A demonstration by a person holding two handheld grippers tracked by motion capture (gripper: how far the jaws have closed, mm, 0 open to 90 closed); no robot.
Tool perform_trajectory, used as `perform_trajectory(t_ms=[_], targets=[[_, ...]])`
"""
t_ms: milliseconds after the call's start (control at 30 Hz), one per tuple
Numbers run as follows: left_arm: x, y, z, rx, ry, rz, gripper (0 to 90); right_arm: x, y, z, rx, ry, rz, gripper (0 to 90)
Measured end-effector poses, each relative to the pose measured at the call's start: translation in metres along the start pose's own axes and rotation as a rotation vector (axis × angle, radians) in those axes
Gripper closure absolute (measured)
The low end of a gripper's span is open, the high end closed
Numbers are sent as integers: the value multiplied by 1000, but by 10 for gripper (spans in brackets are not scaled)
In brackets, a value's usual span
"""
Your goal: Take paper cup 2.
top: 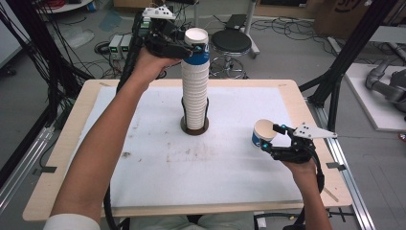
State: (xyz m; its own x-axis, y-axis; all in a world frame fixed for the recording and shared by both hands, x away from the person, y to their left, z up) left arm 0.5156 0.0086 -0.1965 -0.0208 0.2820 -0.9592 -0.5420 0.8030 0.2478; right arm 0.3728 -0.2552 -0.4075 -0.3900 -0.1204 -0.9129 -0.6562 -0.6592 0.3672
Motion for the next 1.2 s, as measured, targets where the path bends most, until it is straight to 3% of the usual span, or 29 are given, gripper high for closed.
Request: perform_trajectory(t_ms=[767, 1200], targets=[[-54, 43, 6, -26, 1, -124, 301, -1, -1, 3, -9, -4, -5, 200], [-61, 87, 12, -37, 7, -194, 301, -2, -2, 4, -15, 0, -9, 200]])
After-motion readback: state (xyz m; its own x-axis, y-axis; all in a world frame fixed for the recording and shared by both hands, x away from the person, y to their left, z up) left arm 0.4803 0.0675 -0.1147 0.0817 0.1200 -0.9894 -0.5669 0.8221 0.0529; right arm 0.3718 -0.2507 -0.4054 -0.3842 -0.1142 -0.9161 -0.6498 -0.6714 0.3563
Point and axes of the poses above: each handheld gripper's, and its own axes: y roughly backward along the jaws, x roughly out of its underside, z roughly to its left, the point moved 10 cm from there along -y, roughly forward along the jaws, and after that the axes turned 8 degrees about -y, right-handed, at the moved point
